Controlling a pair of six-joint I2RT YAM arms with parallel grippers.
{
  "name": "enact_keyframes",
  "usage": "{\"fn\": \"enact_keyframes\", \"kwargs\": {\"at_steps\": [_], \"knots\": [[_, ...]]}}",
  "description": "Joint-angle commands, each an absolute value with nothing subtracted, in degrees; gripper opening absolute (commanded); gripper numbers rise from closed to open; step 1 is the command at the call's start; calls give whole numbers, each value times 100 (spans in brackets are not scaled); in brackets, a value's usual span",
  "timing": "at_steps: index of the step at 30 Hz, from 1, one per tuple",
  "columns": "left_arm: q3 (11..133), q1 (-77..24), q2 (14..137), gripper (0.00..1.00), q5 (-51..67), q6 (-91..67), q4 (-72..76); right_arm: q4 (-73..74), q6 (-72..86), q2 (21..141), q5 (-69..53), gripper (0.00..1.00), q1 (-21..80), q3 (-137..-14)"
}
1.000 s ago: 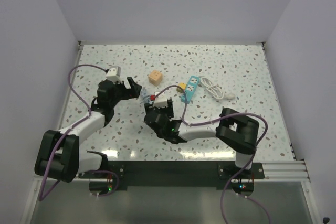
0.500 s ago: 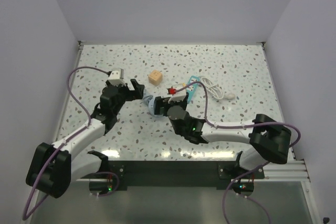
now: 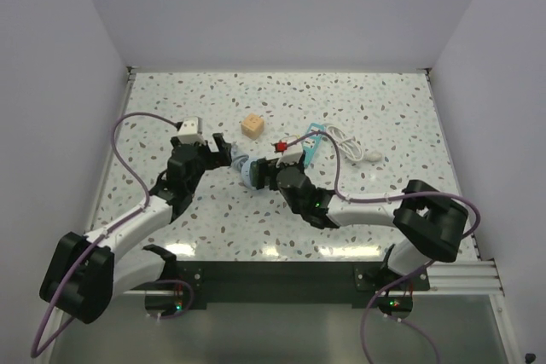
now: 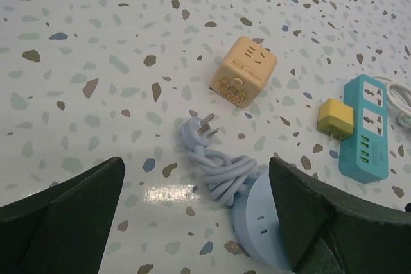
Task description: Insert the plug
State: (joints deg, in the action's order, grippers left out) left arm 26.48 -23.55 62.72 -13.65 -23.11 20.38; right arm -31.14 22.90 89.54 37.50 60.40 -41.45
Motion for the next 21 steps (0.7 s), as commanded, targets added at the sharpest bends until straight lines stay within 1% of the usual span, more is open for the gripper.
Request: {"fn": "enact_keyframes", "kwargs": {"at_steps": [1,7,14,19,21], "knots": [[2681,-2347,6354,100,-1564,-2259,2048,-3182,2549,9070,3253,86,6056,-4499],[2672,-2347,6416,100,-1529,-2276,2048,-3094,2707,9325,3050,84,6056,-4702],[2663,-2347,6416,100,-1468,-2259,2065,-2751,2690,9589,3199,82,6082,-4887],[2619,-2338,6372,100,-1450,-2268,2074,-2654,2619,9808,3322,78,6126,-5010],[2610,-2338,6337,100,-1450,-2276,2083,-2611,2575,9870,3357,72,6152,-5071]]}}
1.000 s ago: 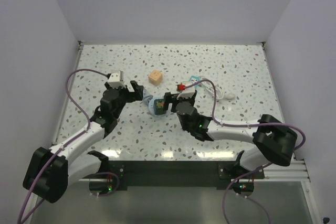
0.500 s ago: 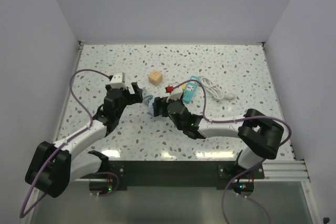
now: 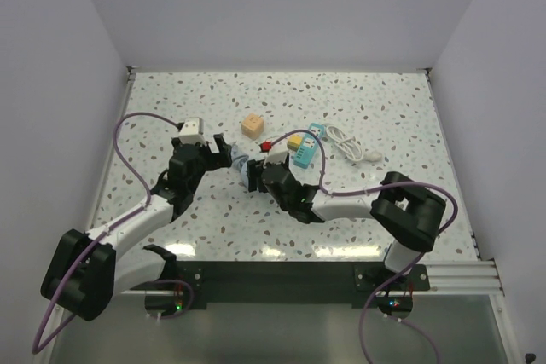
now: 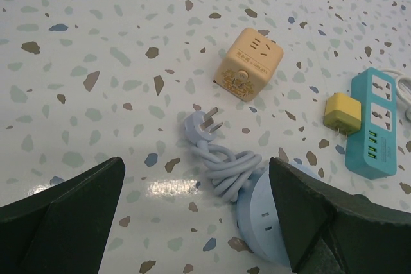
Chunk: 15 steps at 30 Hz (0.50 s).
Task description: Insert the plug
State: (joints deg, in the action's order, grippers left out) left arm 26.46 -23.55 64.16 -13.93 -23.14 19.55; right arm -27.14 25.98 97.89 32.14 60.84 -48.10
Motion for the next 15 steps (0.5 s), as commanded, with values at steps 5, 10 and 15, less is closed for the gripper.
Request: {"fn": "enact_keyframes", "kwargs": {"at_steps": [5,10,15], "knots": [[2584,-2338,6275,100,-1459,-2268,2083,-2531,2418,9932,3646,54,6293,-5106],[2593,-2338,6275,100,-1433,-2276,2074,-2627,2382,10002,3823,38,6407,-5019],[2584,-2338,6249,100,-1415,-2285,2048,-2725,2434,10160,4025,19,6460,-4966]]}}
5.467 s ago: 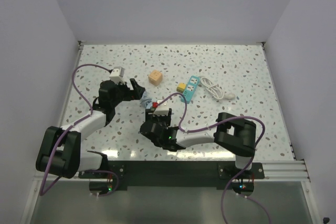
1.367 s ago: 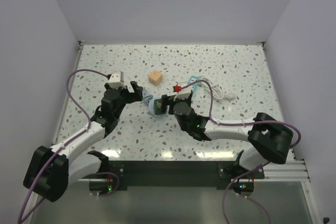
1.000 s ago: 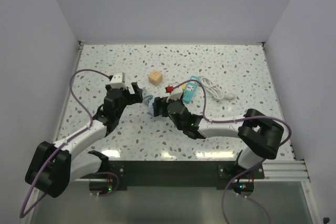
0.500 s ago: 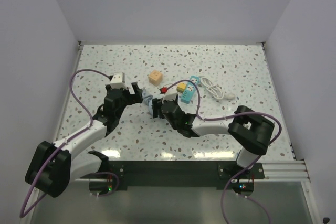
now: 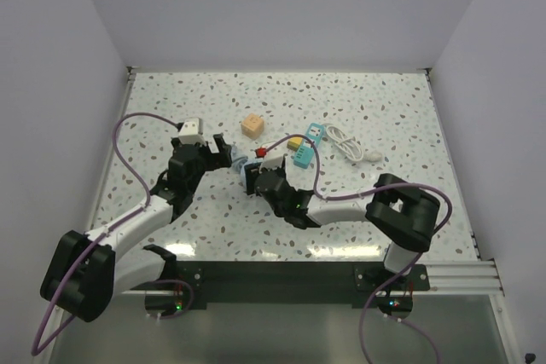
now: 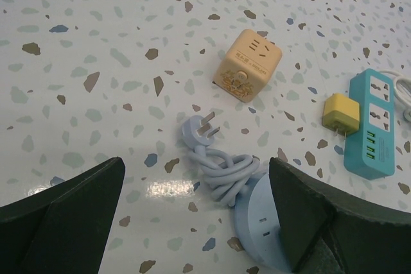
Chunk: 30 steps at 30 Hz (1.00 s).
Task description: Insert the plug
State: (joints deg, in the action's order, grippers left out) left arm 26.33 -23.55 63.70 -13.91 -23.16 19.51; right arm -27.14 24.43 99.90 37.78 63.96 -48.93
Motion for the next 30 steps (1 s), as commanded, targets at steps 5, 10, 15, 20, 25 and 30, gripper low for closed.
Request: {"fn": "enact_keyframes", "kwargs": {"at_steps": [5,10,15,20,25,30], "knots": [[2584,-2329,6223,100,-1424,-2294,2022,-2821,2549,10222,4262,8,6521,-4869],[2549,-2338,6170,100,-1450,-2303,2030,-2821,2654,10353,4438,0,6565,-4852],[2540,-2338,6126,100,-1459,-2294,2030,-3049,2716,10511,4569,0,6644,-4685],[2523,-2338,6091,100,-1485,-2294,2030,-3190,2777,10468,4667,0,6706,-4456],[2505,-2338,6047,100,-1512,-2294,2021,-3225,2821,10398,4764,0,6820,-4237],[2514,-2338,6038,100,-1529,-2294,2004,-3217,2865,10660,4755,0,6891,-4245]]}}
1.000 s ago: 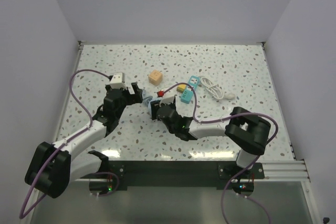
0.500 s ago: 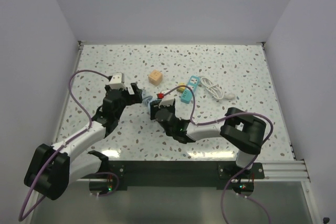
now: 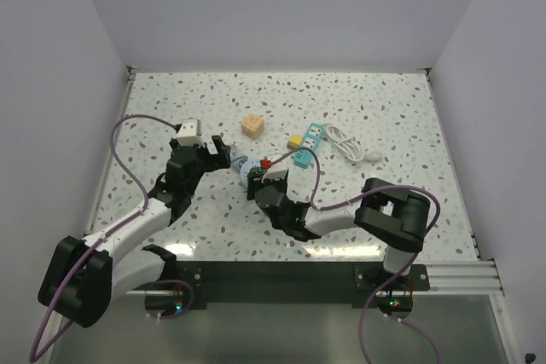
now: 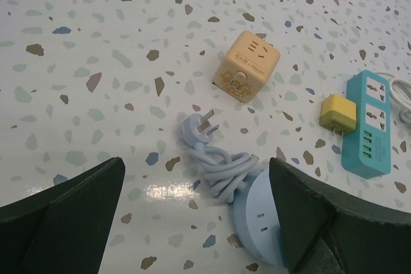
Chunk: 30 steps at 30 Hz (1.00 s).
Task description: Insert the plug
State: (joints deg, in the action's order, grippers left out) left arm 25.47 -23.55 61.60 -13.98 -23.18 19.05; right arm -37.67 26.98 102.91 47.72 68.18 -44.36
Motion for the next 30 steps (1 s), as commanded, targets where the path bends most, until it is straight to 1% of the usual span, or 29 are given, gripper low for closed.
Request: {"fn": "enact_keyframes", "kwargs": {"at_steps": [1,18,30], "knots": [[2505,-2338,6029,100,-1529,-2303,1995,-3225,2883,10713,4746,0,6908,-4271],[2452,-2338,5862,100,-1556,-2312,1969,-2831,2637,11689,5212,0,7242,-4851],[2435,-2224,5766,100,-1486,-2382,1863,-2224,2417,12366,4984,0,7251,-5651]]}}
